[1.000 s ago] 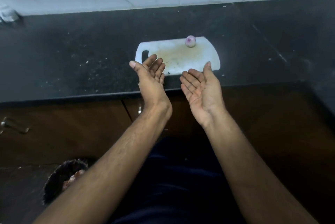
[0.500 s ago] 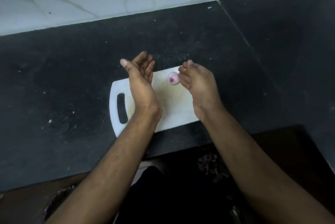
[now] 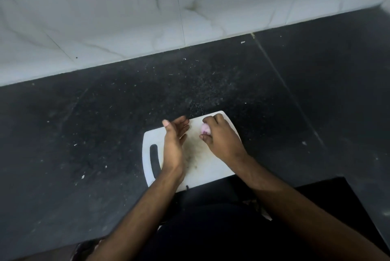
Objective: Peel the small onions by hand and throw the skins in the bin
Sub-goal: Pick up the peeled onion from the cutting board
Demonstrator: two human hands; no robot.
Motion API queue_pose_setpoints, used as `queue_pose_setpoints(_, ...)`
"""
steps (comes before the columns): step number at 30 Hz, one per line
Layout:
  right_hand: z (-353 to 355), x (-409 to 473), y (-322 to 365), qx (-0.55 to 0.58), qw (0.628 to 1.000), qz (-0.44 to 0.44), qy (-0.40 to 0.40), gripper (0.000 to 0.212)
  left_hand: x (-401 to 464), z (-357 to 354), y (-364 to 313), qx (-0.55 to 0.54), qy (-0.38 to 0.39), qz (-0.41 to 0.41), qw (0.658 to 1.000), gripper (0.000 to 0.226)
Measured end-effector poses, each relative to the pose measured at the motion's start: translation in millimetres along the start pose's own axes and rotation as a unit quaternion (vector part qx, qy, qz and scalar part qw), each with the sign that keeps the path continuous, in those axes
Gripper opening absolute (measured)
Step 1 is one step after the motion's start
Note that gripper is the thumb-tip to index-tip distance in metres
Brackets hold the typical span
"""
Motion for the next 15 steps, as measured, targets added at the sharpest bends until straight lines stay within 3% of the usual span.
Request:
queue_pose_setpoints(3,-2.4,-6.4,5.6,0.025,1.0,0.011,-0.005,0.045,1.5,-0.8,6.1,0.023,0.007,0.005,1.0,0.069)
queue_pose_setpoints(9,-19.4,-17.0,-1.2,0.079,0.996,-0.035,0.005,0.052,-2.0,-10.6,27.3,0.051,0.063,0.053,0.995,0.067)
queue_pose_setpoints(15,-19.7,-18.5,-2.1,0.106,0.993,-0.024,0.04,0.062,-2.0,-31.2,29.8,0.073,0.141,0.065,0.985,0.069)
Point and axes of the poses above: each hand's wrist, its own x-axis towards the middle knuckle, its own z-axis out of the back of the hand, y = z × x, the point moved 10 cm from there along x, towards the middle knuckle, and after that the axes turned 6 degrees about y, right-handed, at the moved point
